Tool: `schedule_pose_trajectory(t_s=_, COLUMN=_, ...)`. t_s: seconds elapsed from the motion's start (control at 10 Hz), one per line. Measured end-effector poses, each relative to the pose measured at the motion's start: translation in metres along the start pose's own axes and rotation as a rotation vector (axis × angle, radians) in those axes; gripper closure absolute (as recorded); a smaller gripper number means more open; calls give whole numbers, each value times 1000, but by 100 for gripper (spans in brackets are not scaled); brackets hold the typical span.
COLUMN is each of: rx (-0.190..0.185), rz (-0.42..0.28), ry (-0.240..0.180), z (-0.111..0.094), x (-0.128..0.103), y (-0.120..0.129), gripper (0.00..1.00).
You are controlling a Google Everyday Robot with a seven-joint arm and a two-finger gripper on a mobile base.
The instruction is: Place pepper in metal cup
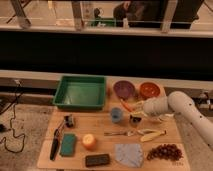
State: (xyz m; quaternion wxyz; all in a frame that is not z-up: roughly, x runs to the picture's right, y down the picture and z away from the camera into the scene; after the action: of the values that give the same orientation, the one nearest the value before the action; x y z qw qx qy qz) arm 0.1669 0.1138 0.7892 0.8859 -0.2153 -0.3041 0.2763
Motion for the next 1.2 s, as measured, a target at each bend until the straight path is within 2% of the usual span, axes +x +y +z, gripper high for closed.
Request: schedule_pose_trajectory(t_s=1.2, rx=-3, rz=-3, ry=2, z=2, x=-1, y=1, gripper=100)
